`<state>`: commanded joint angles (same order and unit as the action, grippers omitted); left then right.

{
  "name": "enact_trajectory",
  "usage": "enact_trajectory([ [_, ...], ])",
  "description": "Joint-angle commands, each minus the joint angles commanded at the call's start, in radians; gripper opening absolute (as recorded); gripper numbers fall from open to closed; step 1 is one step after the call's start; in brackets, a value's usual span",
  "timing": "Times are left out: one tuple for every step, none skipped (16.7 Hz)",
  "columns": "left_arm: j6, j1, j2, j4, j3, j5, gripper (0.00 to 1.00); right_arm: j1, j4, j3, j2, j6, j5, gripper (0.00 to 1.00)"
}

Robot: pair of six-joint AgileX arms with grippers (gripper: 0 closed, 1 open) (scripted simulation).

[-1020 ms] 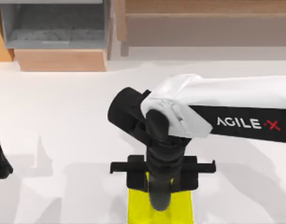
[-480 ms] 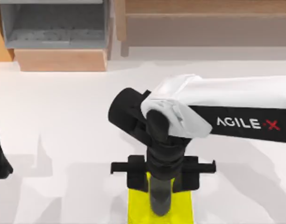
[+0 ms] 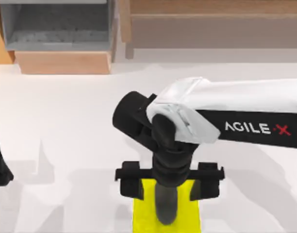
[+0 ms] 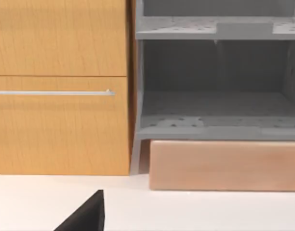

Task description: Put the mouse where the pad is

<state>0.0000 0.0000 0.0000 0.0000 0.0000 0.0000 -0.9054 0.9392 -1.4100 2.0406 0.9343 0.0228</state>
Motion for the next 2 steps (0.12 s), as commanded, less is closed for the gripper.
enact_trajectory([
  [0.0,0.0,0.0,0.0,0.0,0.0,1.0,0.0,0.0,0.0,0.0,0.0,0.0,1.0],
  [0.0,0.0,0.0,0.0,0.0,0.0,1.0,0.0,0.0,0.0,0.0,0.0,0.0,1.0],
])
